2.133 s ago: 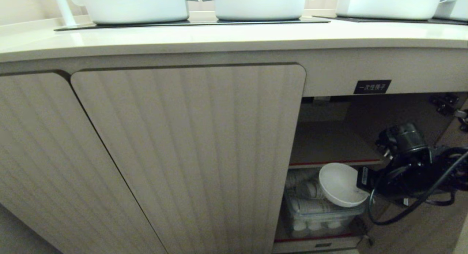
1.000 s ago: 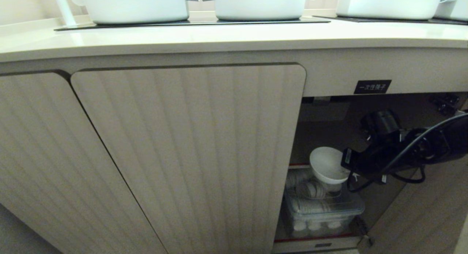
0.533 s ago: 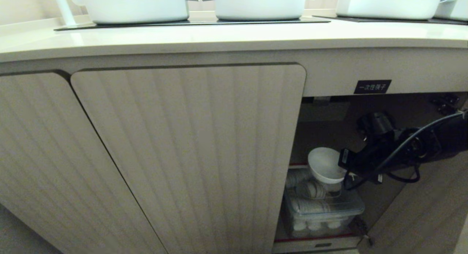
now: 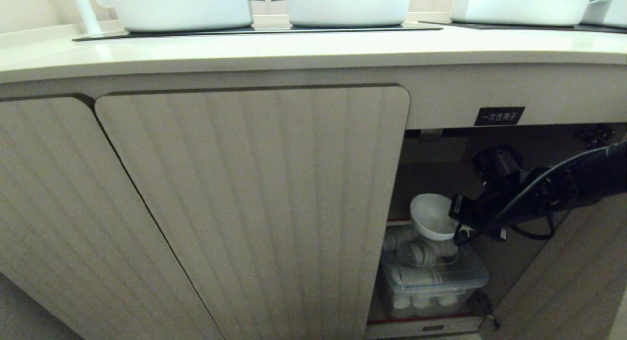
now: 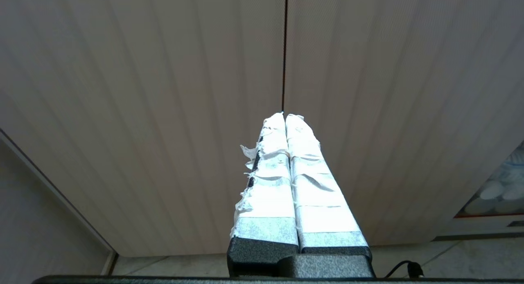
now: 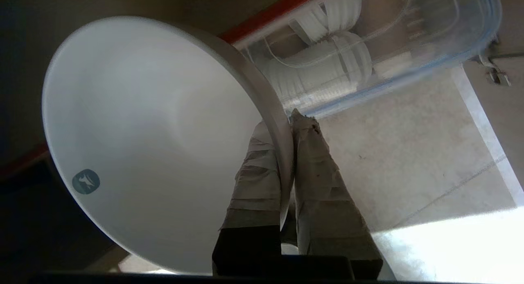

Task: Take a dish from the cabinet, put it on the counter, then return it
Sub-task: Put it back into the cabinet

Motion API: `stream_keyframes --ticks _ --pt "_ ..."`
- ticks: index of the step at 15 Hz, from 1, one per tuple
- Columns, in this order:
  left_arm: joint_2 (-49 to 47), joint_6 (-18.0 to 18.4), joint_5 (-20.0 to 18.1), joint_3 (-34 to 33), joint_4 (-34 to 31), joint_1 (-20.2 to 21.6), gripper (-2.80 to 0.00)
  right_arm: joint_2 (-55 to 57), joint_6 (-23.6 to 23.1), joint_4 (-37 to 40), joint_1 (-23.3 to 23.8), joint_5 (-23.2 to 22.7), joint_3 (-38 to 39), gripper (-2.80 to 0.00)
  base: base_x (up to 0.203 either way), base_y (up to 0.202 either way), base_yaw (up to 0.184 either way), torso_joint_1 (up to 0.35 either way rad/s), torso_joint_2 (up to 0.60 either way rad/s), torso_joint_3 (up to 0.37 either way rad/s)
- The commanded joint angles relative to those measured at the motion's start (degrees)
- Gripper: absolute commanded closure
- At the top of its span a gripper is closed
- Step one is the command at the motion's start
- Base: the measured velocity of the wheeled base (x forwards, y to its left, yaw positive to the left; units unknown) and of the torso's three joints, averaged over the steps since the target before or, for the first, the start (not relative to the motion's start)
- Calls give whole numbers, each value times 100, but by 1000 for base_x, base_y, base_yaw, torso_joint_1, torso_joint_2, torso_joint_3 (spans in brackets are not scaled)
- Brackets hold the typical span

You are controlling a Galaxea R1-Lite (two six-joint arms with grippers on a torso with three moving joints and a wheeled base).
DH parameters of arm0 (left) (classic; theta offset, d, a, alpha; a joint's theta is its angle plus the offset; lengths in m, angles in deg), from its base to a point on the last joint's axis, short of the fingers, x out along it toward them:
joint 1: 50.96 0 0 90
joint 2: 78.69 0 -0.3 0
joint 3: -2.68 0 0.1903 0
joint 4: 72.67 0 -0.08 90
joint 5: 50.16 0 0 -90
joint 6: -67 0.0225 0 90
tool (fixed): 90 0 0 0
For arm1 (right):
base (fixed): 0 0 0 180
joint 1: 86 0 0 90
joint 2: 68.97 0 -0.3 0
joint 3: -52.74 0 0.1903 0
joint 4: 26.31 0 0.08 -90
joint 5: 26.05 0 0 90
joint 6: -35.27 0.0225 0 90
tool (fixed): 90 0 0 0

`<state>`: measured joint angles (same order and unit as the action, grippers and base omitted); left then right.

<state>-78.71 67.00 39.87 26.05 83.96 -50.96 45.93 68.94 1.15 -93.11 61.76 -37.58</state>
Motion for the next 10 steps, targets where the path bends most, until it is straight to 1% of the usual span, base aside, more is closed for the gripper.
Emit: stream_keyframes --ticks 1,3,4,7,8,10 --pt "2 0 6 0 0 0 0 28 37 5 -1 -9 -61 0 0 0 0 0 0 0" --pt "2 0 -2 0 0 0 0 112 96 8 -1 -9 -156 0 0 0 0 0 0 0" --pt "2 0 6 0 0 0 0 149 201 17 5 -9 -239 0 0 0 0 0 0 0" --pt "2 0 1 0 0 0 0 314 371 373 55 -9 -578 0 0 0 0 0 0 0" --pt "2 0 -1 0 0 0 0 385 469 446 67 -9 -702 0 0 0 0 0 0 0" --pt "2 0 -2 0 0 0 0 496 500 462 69 0 -775 0 0 0 0 0 0 0"
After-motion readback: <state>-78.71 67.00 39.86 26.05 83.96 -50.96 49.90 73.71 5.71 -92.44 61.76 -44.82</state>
